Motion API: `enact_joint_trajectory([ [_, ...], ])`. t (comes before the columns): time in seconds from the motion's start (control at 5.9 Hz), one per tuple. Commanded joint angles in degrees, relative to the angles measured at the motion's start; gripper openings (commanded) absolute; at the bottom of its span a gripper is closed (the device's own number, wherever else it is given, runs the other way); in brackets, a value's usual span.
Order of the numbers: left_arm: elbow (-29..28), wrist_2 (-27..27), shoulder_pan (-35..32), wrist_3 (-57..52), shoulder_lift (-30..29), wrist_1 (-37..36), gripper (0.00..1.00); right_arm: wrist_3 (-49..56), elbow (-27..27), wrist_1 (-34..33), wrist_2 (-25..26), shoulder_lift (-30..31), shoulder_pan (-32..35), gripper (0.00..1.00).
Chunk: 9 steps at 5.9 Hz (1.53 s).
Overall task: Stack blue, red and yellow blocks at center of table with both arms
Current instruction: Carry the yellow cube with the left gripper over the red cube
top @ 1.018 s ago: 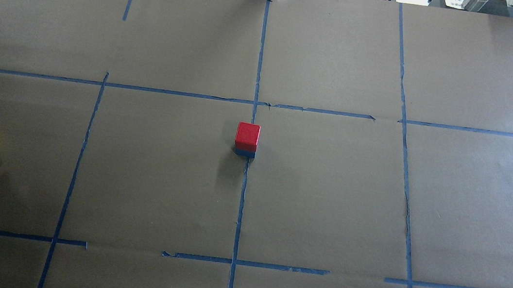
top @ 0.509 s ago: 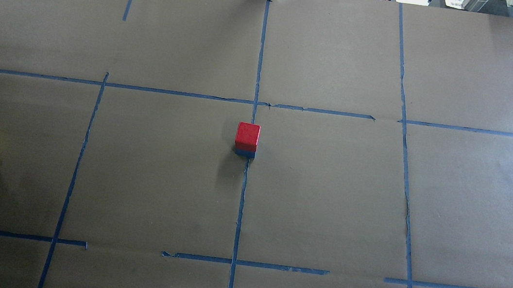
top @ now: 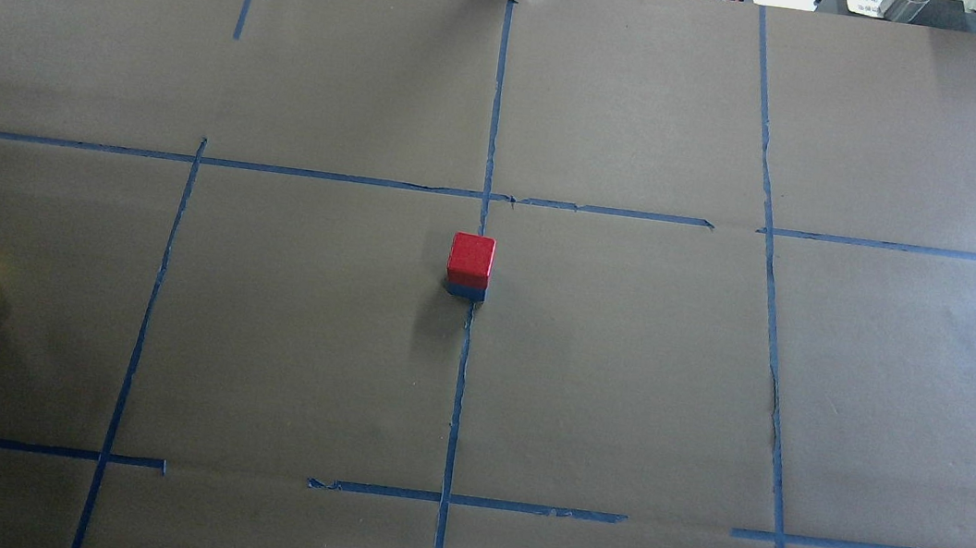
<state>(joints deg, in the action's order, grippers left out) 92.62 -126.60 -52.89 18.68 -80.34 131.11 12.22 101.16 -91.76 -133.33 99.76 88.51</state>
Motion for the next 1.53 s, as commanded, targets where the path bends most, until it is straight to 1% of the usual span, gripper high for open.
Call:
enact_joint_trajectory([
  [0.0,3.86,-0.05,-0.02,2.04,-1.56,-2.5,0.05,-0.09,0.0,0.0,0.0,0.0,0.0,1.0],
  [0.17,8.5,0.13,-0.02,6.07,-6.01,-11.48,0.05,-0.17,0.09,0.09,0.0,0.0,0.0,1.0],
  [0.34,12.28,0.39,0.07,9.33,-14.06,-24.97,0.05,-0.18,0.09,0.09,0.0,-0.09,0.0,1.0],
  [0.51,13.54,0.48,1.46,13.54,-24.5,-38.68,0.06,-0.26,0.09,0.09,-0.09,-0.09,0.0,1.0],
  [0.68,13.55,1.7,6.0,19.67,-34.52,-49.26,0.06,-0.26,0.09,0.09,-0.09,-0.17,0.0,1.0],
  [0.85,11.38,6.58,12.92,28.78,-44.37,-53.54,0.06,-0.26,0.09,0.0,0.0,-0.35,0.0,1.0],
  [1.02,3.7,7.67,14.55,35.92,-54.47,-53.5,0.07,-0.26,0.09,0.0,0.0,-0.35,0.0,1.0],
  [1.19,-2.12,7.77,17.09,39.3,-61.1,-53.41,0.07,-0.26,0.0,0.0,0.0,-0.44,0.0,1.0],
  [1.36,-3.66,8.21,18.25,39.85,-62.64,-52.72,0.07,-0.26,0.0,0.0,0.0,-0.35,0.0,1.0],
])
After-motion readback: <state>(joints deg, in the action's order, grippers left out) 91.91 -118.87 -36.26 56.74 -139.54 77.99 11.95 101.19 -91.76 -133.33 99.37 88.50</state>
